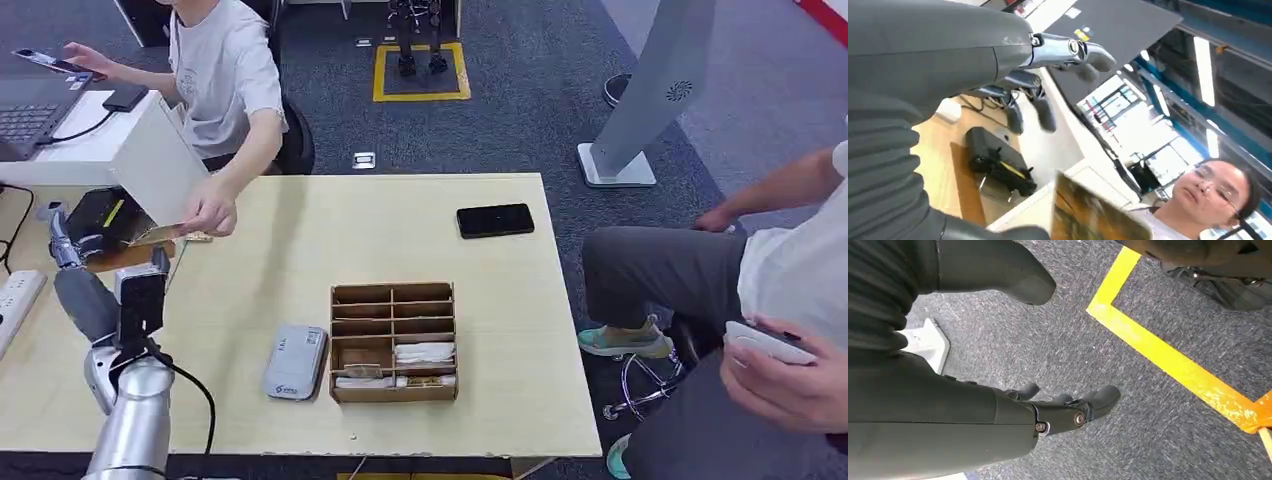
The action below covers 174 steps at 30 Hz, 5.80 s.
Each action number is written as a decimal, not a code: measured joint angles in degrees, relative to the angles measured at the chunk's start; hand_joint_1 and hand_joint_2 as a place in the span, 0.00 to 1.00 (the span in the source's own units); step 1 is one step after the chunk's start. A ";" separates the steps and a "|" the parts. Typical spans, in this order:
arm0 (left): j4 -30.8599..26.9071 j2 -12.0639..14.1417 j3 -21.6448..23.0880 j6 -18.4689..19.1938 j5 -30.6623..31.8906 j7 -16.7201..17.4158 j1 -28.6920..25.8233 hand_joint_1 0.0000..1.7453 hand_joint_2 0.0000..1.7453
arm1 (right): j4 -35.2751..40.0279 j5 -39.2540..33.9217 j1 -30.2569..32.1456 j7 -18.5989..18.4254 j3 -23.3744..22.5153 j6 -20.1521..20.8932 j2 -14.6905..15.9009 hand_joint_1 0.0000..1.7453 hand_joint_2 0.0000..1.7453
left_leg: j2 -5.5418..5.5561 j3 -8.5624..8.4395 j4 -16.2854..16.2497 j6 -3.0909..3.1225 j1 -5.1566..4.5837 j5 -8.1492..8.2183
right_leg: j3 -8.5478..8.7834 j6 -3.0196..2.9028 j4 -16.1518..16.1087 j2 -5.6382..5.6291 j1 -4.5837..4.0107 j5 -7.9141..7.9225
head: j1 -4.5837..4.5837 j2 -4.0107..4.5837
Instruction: Pass the card to the sensor for recognition and then transmit it.
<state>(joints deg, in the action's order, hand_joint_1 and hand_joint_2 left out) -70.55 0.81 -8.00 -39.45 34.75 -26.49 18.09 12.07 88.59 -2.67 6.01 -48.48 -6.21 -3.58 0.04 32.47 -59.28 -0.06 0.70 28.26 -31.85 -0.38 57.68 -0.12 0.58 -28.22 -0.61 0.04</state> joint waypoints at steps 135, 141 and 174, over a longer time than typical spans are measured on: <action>-8.20 -1.44 37.40 10.84 30.78 19.51 -12.28 0.00 1.00 | 0.09 0.04 0.67 0.15 -3.63 -0.83 0.72 0.00 1.00 | -0.06 0.10 -0.01 0.04 -0.06 0.02 | -0.06 0.11 -0.03 -0.06 0.09 0.06 | 0.00 0.00; -9.70 -1.36 37.31 11.63 29.47 18.73 -12.57 0.00 1.00 | 0.09 0.04 0.68 0.13 -4.15 -0.79 0.70 0.00 1.00 | -0.06 0.11 -0.01 0.04 -0.06 0.02 | -0.06 0.11 -0.03 -0.06 0.09 0.06 | 0.00 0.00; -10.29 -1.79 36.85 12.66 29.27 18.51 -12.64 0.00 1.00 | 0.11 0.11 0.64 0.04 -4.48 -0.81 0.44 0.00 1.00 | -0.05 0.12 -0.01 0.04 -0.06 0.02 | -0.08 0.12 -0.03 -0.06 0.09 0.06 | 0.00 0.00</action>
<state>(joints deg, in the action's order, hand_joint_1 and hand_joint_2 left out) -80.85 -0.98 28.85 -26.80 64.02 -7.98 5.45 12.17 88.70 -2.02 6.05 -52.96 -7.02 -3.15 -0.01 32.60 -59.29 -0.03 0.64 28.28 -31.93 -0.27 57.65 -0.18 0.67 -28.16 -0.61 0.04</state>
